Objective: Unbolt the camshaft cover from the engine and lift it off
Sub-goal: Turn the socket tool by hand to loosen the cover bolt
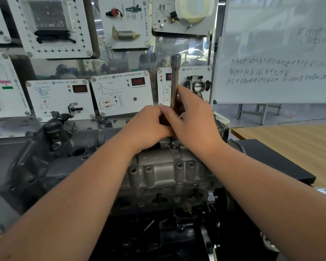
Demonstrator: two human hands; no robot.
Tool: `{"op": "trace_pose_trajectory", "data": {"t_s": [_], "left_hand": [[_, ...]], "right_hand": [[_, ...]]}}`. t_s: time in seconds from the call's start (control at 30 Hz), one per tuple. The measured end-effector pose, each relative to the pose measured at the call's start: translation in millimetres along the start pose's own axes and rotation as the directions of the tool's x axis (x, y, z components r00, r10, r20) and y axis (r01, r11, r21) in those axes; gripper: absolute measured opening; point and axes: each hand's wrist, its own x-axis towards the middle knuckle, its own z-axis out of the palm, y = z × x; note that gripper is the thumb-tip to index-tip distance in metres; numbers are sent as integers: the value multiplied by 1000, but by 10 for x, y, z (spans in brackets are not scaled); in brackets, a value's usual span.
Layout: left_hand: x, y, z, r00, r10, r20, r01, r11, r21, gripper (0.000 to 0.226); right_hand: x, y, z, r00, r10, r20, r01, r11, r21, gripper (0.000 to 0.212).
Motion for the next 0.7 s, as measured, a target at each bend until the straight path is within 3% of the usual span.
{"op": "trace_pose_trajectory", "data": {"t_s": [0.2, 0.37, 0.43, 0.5, 0.7], "left_hand": [[-11, 28, -4, 999, -10, 31, 9, 1000, 6, 25], [-13, 29, -10, 999, -29, 23, 29, 999, 36, 20], [2, 12, 0, 999, -51, 14, 50, 998, 49, 31], [15, 2, 2, 998, -54, 6, 54, 996, 64, 41], [-5, 20, -9, 998, -16, 56, 14, 999, 32, 20]], "right_hand": [[8, 45, 9, 998, 56, 25, -56, 998, 14, 14], [8, 9, 19, 1000, 14, 21, -15, 1000, 9, 18], [15, 7, 6, 999, 34, 1, -34, 999, 29, 24], [22, 21, -5, 999, 41, -17, -40, 999, 19, 15], [23, 23, 8, 997, 48, 56, -50, 998, 44, 14]]}}
